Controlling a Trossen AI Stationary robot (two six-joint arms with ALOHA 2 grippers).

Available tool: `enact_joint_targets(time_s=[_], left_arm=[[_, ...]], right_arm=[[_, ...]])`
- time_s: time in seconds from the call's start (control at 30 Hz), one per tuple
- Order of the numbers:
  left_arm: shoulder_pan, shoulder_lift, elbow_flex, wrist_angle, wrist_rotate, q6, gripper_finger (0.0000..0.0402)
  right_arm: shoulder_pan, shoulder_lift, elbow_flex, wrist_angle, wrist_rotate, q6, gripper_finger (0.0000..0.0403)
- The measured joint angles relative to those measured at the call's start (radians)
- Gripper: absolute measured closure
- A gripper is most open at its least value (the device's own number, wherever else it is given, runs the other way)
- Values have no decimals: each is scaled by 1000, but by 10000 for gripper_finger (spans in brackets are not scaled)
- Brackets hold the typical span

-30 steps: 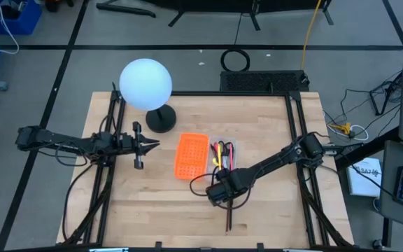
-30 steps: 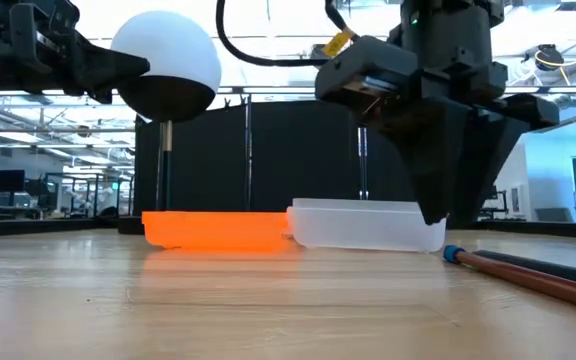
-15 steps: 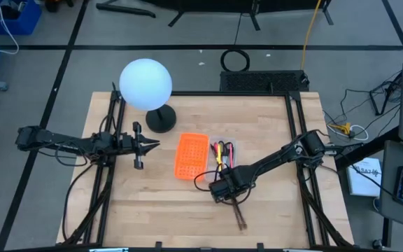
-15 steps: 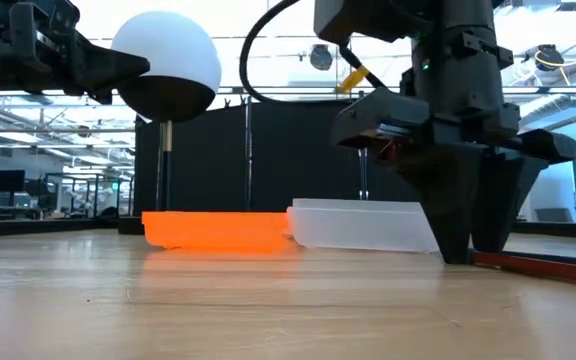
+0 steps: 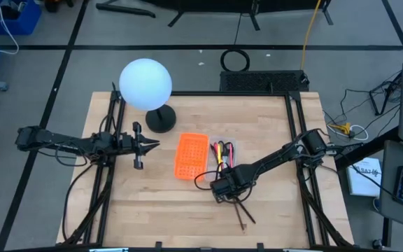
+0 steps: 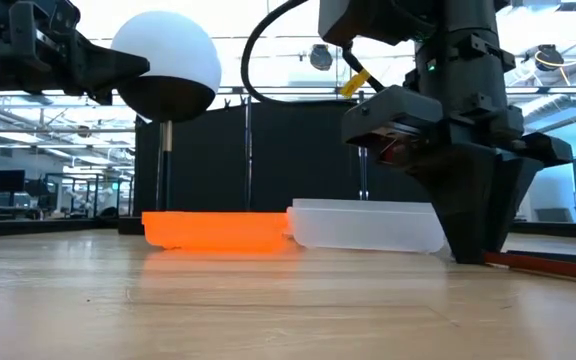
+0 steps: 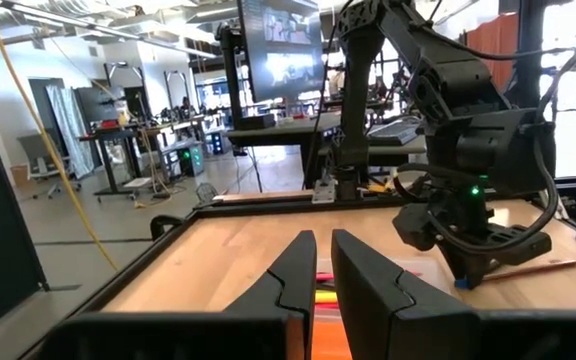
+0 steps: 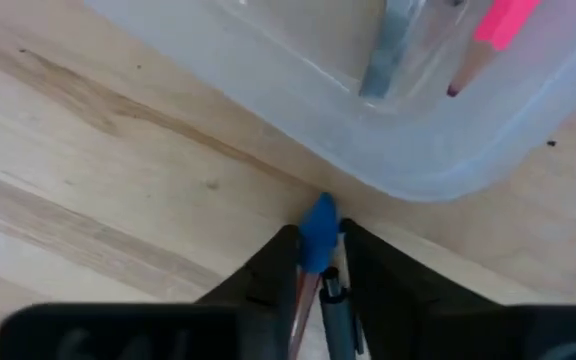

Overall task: Pick & place school supplies into a supply box
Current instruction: Put the brown pencil into the orange supply box

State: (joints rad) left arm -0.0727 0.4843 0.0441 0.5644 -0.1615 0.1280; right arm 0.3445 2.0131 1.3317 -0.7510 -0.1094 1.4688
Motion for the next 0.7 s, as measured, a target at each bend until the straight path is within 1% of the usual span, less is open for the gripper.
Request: enact_joint_targets(time_s=[0.13, 0.2, 0.3, 0.47, 0.63, 0.7], left_arm=[[0, 0, 0, 0, 4, -3, 355], [0, 0, 0, 0, 4, -4, 355], [0, 0, 0, 0, 4, -8, 355], [0, 0, 0, 0, 5, -19, 355], [0, 0, 0, 0, 7, -19, 355], [0, 0, 0, 0, 7, -19, 355]], right_arm=[[-3, 2, -1, -2, 2, -24, 373], [-4, 1, -1, -2, 4, -36, 386], [-5, 1, -1, -4, 4, -42, 386], [-12, -1, -1, -3, 2, -48, 370], [-17, -45, -5, 18, 8, -71, 387], [-16, -70, -8, 35, 51, -76, 387]])
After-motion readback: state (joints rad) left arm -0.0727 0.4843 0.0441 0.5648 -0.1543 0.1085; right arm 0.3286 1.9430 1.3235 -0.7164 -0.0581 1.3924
